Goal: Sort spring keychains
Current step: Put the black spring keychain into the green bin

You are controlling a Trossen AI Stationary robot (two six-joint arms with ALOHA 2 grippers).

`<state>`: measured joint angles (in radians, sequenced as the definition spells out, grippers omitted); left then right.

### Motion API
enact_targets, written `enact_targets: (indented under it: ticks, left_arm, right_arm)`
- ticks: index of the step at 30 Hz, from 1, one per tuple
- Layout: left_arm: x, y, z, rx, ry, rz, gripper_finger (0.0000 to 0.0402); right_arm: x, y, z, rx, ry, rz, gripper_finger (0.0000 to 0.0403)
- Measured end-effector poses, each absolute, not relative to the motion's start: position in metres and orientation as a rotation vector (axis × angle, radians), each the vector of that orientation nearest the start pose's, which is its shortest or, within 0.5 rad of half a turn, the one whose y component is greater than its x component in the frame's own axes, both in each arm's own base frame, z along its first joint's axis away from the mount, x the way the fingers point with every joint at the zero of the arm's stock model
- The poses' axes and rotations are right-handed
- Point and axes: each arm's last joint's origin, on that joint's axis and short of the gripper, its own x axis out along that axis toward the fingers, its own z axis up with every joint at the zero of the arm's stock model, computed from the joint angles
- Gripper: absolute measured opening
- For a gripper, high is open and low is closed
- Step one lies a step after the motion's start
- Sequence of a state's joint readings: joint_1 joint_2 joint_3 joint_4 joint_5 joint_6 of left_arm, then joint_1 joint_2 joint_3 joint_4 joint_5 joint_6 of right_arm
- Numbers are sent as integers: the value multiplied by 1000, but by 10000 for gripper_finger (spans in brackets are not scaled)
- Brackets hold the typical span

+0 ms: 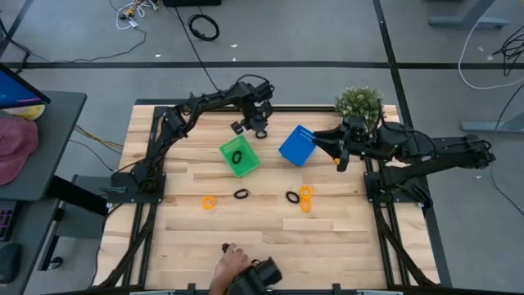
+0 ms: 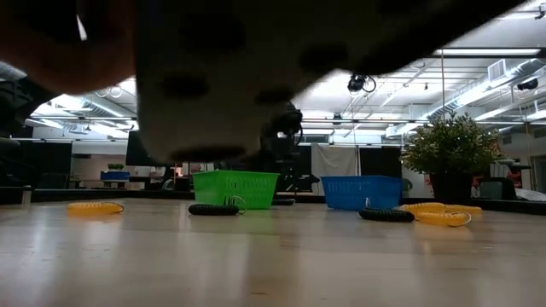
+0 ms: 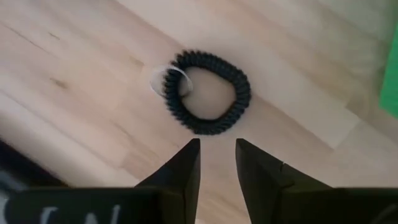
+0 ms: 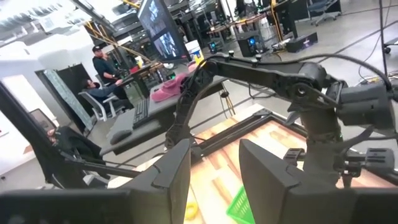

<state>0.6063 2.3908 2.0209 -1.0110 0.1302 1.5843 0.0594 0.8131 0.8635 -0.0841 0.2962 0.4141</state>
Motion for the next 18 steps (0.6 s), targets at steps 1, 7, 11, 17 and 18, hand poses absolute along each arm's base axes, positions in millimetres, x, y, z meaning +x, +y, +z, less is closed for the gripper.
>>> enact_targets:
  ticks: [1,7,11,17,18]
  left_arm:
    - [398,272,152,822,1227,-668,107]
    - [403,269,143,828,1230,-673,108]
    - [403,269,143,830,1245,-670,104]
    - [405,266,143,863,1291,-660,85]
    - [405,266,143,867,1292,-661,82]
  right_arm:
    - [176,2,364,406,-17,-242,141]
    - [176,1,364,406,-19,-248,141]
    - [176,1,364,404,-19,-248,141]
    - [176,1,364,403,-19,-248,141]
    - [176,1,364,403,-19,-248,141]
